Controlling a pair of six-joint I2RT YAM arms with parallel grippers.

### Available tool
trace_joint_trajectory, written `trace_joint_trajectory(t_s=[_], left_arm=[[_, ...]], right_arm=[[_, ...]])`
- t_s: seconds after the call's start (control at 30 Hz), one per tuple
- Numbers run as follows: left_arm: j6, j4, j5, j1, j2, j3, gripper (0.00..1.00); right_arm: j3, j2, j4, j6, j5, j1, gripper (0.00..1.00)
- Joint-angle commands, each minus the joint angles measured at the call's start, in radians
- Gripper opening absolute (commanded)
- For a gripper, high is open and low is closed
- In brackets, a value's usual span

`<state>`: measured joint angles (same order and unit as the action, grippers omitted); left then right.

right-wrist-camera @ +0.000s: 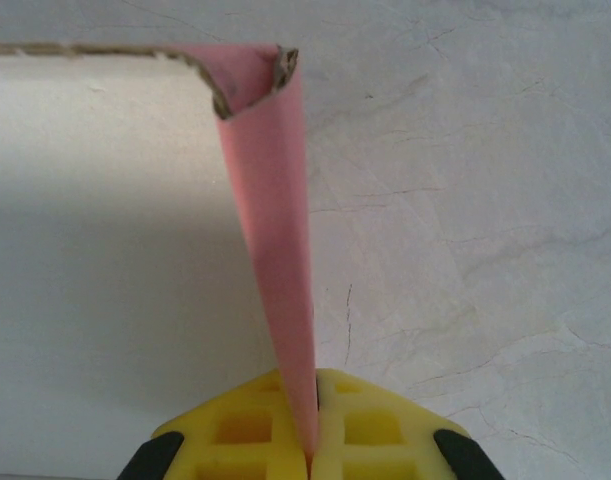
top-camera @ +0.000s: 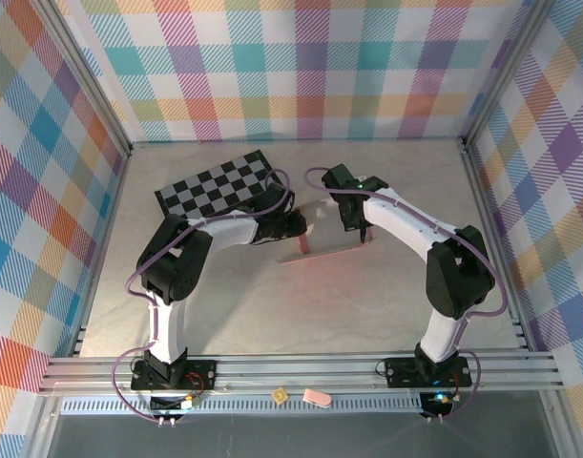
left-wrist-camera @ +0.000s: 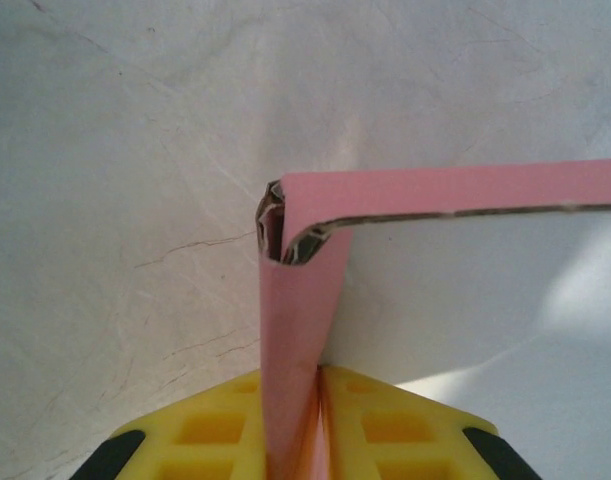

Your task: Fold the paper box

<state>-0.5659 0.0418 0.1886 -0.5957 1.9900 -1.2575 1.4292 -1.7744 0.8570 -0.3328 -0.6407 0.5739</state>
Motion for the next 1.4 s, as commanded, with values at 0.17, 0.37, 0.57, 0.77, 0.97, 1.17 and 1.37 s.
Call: trace_joint_trajectory(t_s=[0.17,0.37,0.57,0.77,0.97,1.17,1.37], left_arm=[[0.014,0.196,-0.106,-0.067,0.024,-0.043,0.00],[-0.055,0.376,-0.285,-0.103,0.023,-0.062,0.00],[-0.127,0.412,-0.355,-0.126,0.018,-0.074,0.00],[-0.105,0.269,-0.331,-0.131,-0.050,-0.019,0.02],[-0.079,0.157,-0.272,-0.131,-0.122,0.032,0.24],[-0.069,0.132,-0.226,-0.130,-0.151,0.053,0.28],[-0.065,0.116,-0.222,-0.123,-0.183,0.094,0.31]], right_arm=[[0.009,0.046,-0.051,-0.011,-0.027,0.027,0.00],[-0.002,0.069,-0.081,0.011,-0.090,0.060,0.00],[-0.025,0.079,-0.111,0.024,-0.103,0.089,0.00],[-0.061,0.108,-0.153,0.046,-0.113,0.100,0.00],[-0.082,0.125,-0.179,0.057,-0.112,0.101,0.00],[-0.072,0.113,-0.164,0.044,-0.117,0.101,0.00],[-0.075,0.110,-0.152,0.032,-0.116,0.101,0.00]])
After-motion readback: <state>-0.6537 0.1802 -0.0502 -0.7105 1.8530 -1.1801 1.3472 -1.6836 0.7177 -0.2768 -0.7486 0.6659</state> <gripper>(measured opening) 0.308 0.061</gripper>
